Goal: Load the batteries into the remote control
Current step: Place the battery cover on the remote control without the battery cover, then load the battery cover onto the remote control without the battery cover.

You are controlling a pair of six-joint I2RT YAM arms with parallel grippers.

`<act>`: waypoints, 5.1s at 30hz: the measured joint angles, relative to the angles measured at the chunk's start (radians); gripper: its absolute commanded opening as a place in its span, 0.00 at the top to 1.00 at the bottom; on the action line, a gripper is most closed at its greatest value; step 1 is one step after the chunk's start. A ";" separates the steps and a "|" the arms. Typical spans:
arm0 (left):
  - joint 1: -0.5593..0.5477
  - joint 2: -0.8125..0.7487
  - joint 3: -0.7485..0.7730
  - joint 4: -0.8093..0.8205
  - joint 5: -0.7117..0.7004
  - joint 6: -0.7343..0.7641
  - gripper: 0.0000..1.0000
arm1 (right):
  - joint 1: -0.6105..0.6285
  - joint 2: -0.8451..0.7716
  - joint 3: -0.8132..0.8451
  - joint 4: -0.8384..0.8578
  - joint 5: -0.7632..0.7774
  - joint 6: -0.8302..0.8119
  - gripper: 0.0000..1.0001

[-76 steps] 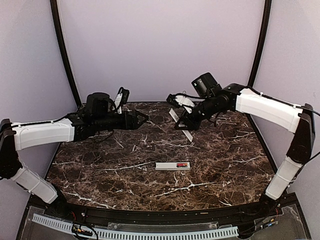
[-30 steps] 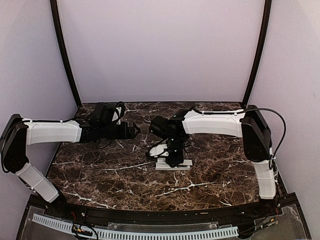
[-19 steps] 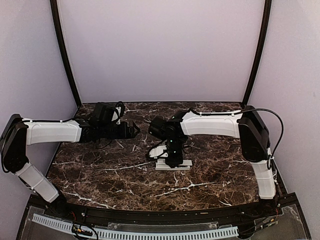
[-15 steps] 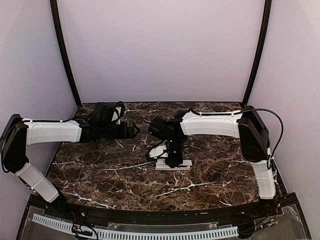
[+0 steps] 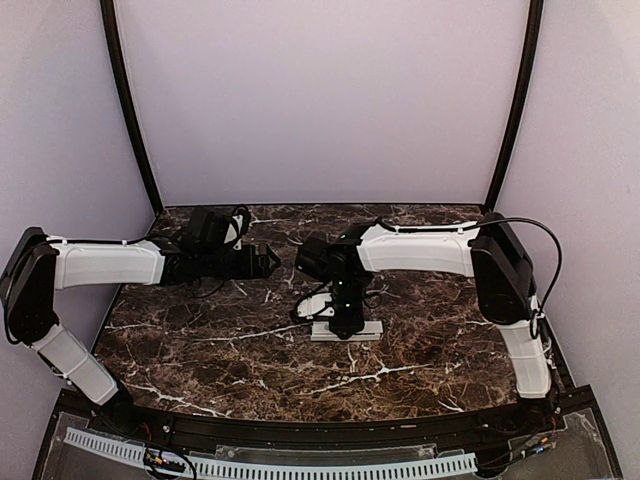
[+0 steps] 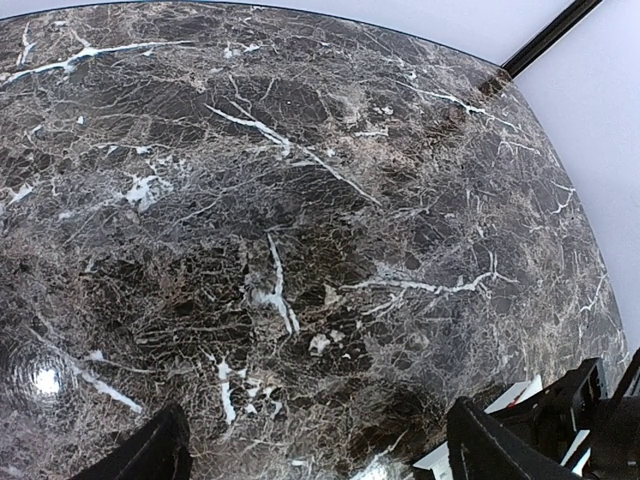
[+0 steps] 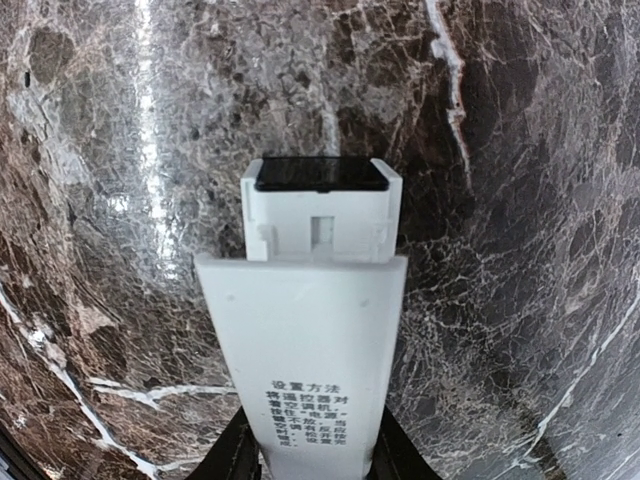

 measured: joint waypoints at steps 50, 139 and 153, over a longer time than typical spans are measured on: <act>0.000 0.001 0.000 0.001 0.027 0.003 0.12 | 0.000 0.042 0.024 0.002 0.004 0.042 0.57; -0.186 -0.020 0.154 -0.277 0.075 0.549 0.21 | -0.256 -0.426 -0.272 0.206 -0.199 0.325 0.95; -0.291 0.202 0.157 -0.496 0.032 0.698 0.60 | -0.357 -0.481 -0.574 0.320 -0.029 0.964 1.00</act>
